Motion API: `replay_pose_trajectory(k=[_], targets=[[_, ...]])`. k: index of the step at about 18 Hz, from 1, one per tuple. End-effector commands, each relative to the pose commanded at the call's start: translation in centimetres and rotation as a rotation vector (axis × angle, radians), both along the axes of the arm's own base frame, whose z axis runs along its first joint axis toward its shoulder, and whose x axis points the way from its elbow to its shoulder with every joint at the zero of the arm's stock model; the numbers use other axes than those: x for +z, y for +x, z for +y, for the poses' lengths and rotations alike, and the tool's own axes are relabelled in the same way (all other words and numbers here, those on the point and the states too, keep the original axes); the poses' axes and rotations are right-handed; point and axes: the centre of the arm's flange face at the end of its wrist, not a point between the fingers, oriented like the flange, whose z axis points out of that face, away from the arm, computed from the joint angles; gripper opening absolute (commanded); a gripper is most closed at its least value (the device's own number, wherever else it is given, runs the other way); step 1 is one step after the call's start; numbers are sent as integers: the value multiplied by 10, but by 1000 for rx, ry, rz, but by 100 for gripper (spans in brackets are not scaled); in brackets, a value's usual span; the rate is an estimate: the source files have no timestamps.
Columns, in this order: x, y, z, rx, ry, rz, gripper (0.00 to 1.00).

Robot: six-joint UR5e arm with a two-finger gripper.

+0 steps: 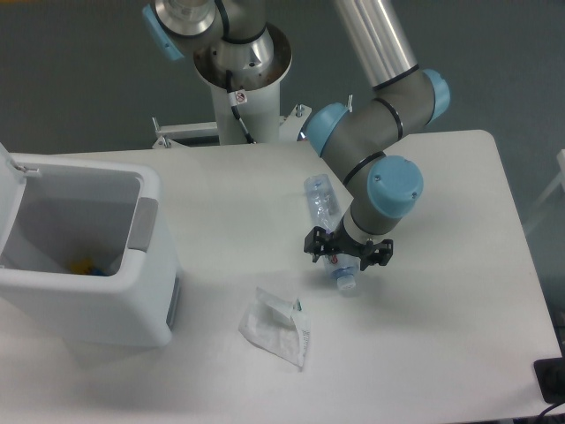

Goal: Place the trash in the trash can
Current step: 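Lower the open gripper over the middle of the bottle, then close the gripper on the bottle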

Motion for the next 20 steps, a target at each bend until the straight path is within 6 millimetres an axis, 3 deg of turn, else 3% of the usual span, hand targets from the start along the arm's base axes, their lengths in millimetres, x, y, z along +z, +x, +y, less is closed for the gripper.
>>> replay_pose_trajectory(k=[3,10,12,17,20], targets=[[0,-1,0,7,-6,3,77],[-2,-8,4,40,-8,4,73],[2,-11,6,39,-3,12,70],[36,-28,14,43,41,62,62],[41,-32,13,45,48,69,59]])
